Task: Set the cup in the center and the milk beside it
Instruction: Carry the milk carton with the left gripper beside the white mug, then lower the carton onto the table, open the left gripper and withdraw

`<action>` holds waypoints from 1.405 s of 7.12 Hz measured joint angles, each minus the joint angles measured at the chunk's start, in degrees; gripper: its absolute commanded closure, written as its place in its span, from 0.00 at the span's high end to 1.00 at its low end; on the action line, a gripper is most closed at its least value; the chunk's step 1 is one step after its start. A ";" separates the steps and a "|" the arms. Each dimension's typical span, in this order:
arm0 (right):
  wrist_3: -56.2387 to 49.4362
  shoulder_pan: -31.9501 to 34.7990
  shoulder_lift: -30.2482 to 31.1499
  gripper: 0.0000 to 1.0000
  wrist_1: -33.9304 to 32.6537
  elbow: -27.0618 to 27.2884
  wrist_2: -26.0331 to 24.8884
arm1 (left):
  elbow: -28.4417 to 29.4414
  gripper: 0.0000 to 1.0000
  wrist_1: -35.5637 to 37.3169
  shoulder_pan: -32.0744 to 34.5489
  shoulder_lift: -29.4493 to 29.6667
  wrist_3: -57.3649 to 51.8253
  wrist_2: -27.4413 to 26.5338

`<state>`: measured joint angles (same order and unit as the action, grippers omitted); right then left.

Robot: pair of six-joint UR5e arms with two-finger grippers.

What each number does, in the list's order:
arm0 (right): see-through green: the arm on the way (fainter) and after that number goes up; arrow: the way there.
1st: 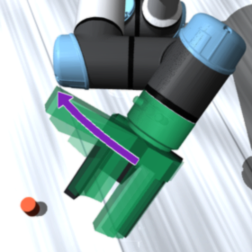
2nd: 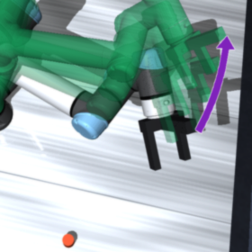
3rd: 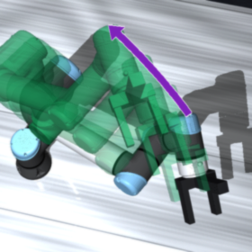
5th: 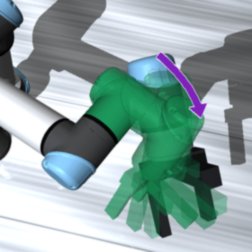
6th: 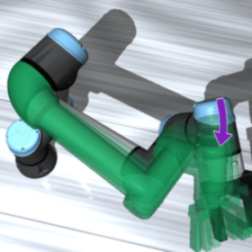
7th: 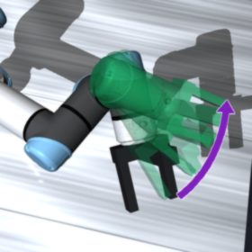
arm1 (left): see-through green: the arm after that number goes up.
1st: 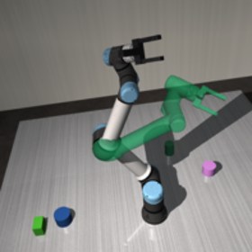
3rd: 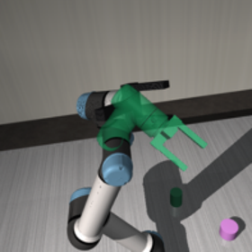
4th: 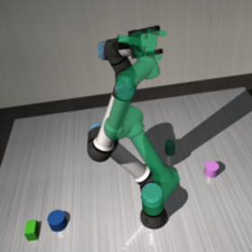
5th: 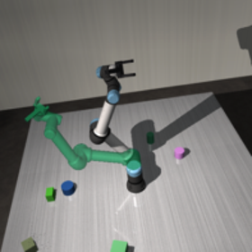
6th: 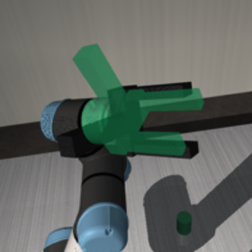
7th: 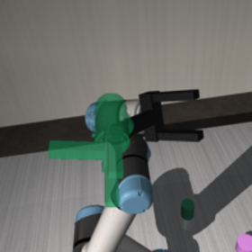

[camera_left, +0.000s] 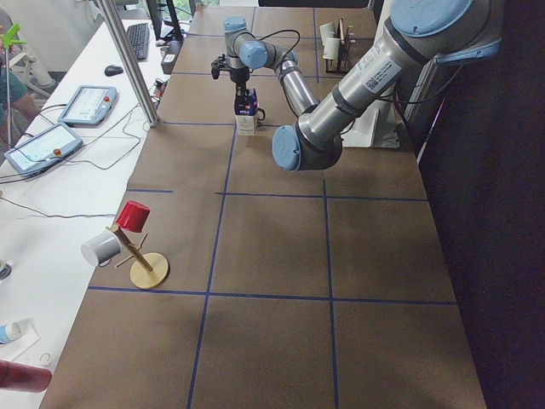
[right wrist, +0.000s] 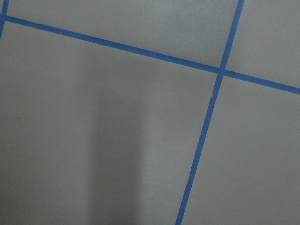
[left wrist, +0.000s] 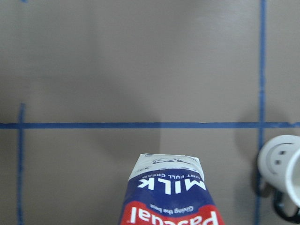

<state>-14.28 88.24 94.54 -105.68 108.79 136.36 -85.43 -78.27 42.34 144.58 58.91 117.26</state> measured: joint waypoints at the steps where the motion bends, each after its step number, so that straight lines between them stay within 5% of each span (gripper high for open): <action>1: 0.02 0.00 0.02 1.00 -0.03 0.01 -0.02 | 2.48 0.37 -1.51 -0.60 1.28 0.72 -0.58; 4: 0.04 0.03 0.08 1.00 -0.05 0.14 0.04 | 4.70 0.99 -2.38 -1.43 2.22 1.03 -1.77; 7: 0.09 0.00 0.11 1.00 -0.05 0.02 0.05 | 4.79 1.00 -2.30 -3.15 2.36 1.38 -6.15; 10: 0.12 0.00 0.06 1.00 -0.03 0.04 0.05 | 2.61 1.00 -0.27 0.22 2.60 -1.27 -2.84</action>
<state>-14.15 88.24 94.61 -105.71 108.83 136.41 -82.82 -78.54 42.56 147.18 57.64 114.41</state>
